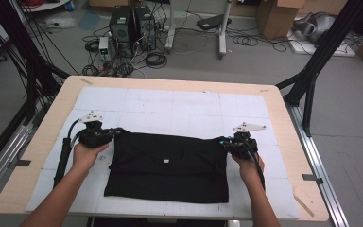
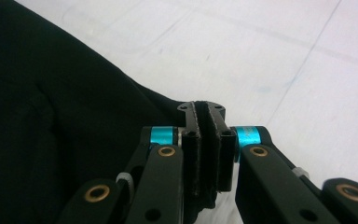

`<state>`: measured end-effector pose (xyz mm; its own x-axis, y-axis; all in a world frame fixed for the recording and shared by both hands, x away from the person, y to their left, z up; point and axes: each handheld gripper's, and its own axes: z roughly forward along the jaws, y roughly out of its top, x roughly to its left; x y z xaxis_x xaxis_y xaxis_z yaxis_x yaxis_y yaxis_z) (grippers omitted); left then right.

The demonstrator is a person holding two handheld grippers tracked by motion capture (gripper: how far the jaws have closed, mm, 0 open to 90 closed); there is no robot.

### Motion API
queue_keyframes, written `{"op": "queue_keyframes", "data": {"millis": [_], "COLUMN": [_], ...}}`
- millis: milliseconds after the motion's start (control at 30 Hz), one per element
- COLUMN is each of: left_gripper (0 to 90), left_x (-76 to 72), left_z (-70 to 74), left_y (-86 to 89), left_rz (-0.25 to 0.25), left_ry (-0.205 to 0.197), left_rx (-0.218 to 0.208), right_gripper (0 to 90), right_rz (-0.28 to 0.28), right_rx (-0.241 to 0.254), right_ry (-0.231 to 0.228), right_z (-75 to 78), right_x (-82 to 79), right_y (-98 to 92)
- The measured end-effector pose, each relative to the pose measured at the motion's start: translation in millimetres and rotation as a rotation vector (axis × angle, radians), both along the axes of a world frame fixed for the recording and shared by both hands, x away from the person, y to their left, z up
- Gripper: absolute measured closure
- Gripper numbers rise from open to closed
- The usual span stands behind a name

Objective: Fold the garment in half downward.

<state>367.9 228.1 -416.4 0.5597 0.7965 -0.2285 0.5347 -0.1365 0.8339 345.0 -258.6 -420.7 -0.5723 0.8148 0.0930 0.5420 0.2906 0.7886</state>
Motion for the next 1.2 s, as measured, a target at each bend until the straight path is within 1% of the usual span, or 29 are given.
{"op": "queue_keyframes", "data": {"millis": [33, 67, 100, 200, 300, 367, 400, 433, 467, 533, 567, 600, 633, 667, 700, 733, 767, 800, 833, 867, 900, 933, 1000, 1067, 1167, 1200], "left_gripper": [85.7, 85.7, 85.7, 85.6, 85.6, 85.6, 85.6, 85.6, 85.6, 85.3, 84.0, 77.0, 69.4, 61.4, 55.6, 54.2, 54.0, 52.9, 51.8, 51.1, 50.3, 50.1, 47.9, 47.8, 47.9, 47.9], "left_x": [4.2, 8.3, 12.1, 21.1, 25.7, 27.7, 28.7, 29.3, 29.8, 29.6, 28.9, 28.6, 27.9, 26.2, 24.1, 21.9, 18.4, 14.7, 12.1, 7.5, 4.5, -0.3, -8.0, -15.7, -26.7, -30.6], "left_z": [2.5, 4.2, 5.1, 5.2, 2.2, -1.0, -2.5, -3.6, -4.5, -5.4, -5.1, -4.6, -2.8, -0.8, 0.7, 2.0, 3.5, 5.3, 6.3, 7.9, 8.5, 9.3, 10.1, 10.6, 9.4, 7.5], "left_y": [-1.1, -2.2, -3.3, -6.5, -8.7, -9.0, -9.1, -9.2, -9.2, -10.2, -10.3, -9.9, -8.0, -6.7, -5.6, -4.4, -3.0, -1.3, -1.0, -0.3, 0.3, 1.8, 3.8, 4.4, 5.7, 5.9], "left_rz": [0.002, 0.007, 0.015, 0.032, 0.043, 0.047, 0.050, 0.054, 0.055, 0.050, 0.047, 0.051, 0.047, 0.043, 0.035, 0.024, 0.016, -0.004, -0.013, -0.030, -0.036, -0.039, -0.051, -0.075, -0.094, -0.102], "left_ry": [-0.003, -0.001, -0.003, 0.006, 0.014, 0.019, 0.028, 0.029, 0.035, 0.029, 0.022, 0.024, 0.035, 0.039, 0.031, 0.024, 0.015, 0.011, 0.011, 0.000, -0.007, -0.014, -0.018, -0.022, -0.025, -0.021], "left_rx": [0.005, 0.004, 0.006, 0.005, 0.005, 0.012, 0.010, 0.008, 0.005, 0.011, 0.006, -0.011, -0.035, -0.043, -0.053, -0.056, -0.057, -0.051, -0.045, -0.033, -0.041, -0.059, -0.077, -0.065, -0.074, -0.071], "right_gripper": [85.4, 85.3, 85.3, 85.2, 85.2, 85.2, 85.2, 85.2, 85.1, 84.9, 84.2, 81.6, 77.0, 70.8, 65.0, 59.7, 56.2, 54.0, 52.8, 52.5, 52.5, 52.5, 52.5, 52.9, 53.3, 53.8], "right_rz": [0.000, -0.010, -0.019, -0.042, -0.060, -0.068, -0.068, -0.082, -0.086, -0.094, -0.094, -0.097, -0.100, -0.109, -0.117, -0.118, -0.114, -0.117, -0.115, -0.113, -0.104, -0.096, -0.081, -0.065, -0.053, -0.047], "right_rx": [-0.003, -0.010, -0.011, -0.008, -0.025, -0.025, -0.031, -0.025, -0.027, -0.033, -0.038, -0.033, -0.032, -0.036, -0.029, -0.013, -0.001, 0.004, 0.009, 0.019, 0.030, 0.026, 0.037, 0.031, 0.067, 0.072], "right_ry": [-0.005, -0.007, -0.018, -0.014, -0.017, -0.020, -0.031, -0.021, -0.023, -0.020, -0.021, -0.019, -0.016, -0.020, -0.014, -0.002, 0.002, 0.010, 0.004, -0.001, 0.003, -0.007, -0.005, -0.014, 0.001, 0.003], "right_z": [1.6, 3.3, 4.4, 7.3, 7.1, 5.8, 4.8, 3.5, 2.4, 0.4, 0.0, 0.3, 0.6, 1.3, 2.2, 3.2, 4.0, 5.5, 7.5, 8.7, 10.9, 12.2, 15.3, 18.7, 22.0, 22.5], "right_x": [4.0, 7.5, 11.5, 22.8, 32.6, 37.0, 38.7, 39.3, 39.8, 40.5, 40.4, 39.4, 38.9, 37.6, 36.0, 34.8, 33.8, 31.3, 27.8, 25.5, 21.0, 18.5, 10.8, 2.0, -8.9, -11.0], "right_y": [0.1, 0.5, 0.2, -0.3, -1.0, -1.2, -1.4, -0.2, 0.3, 2.0, 2.6, 3.4, 3.7, 4.0, 3.4, 2.1, 0.9, 0.2, -1.2, -1.9, -2.3, -2.6, -1.9, -0.6, -1.2, -1.3]}}
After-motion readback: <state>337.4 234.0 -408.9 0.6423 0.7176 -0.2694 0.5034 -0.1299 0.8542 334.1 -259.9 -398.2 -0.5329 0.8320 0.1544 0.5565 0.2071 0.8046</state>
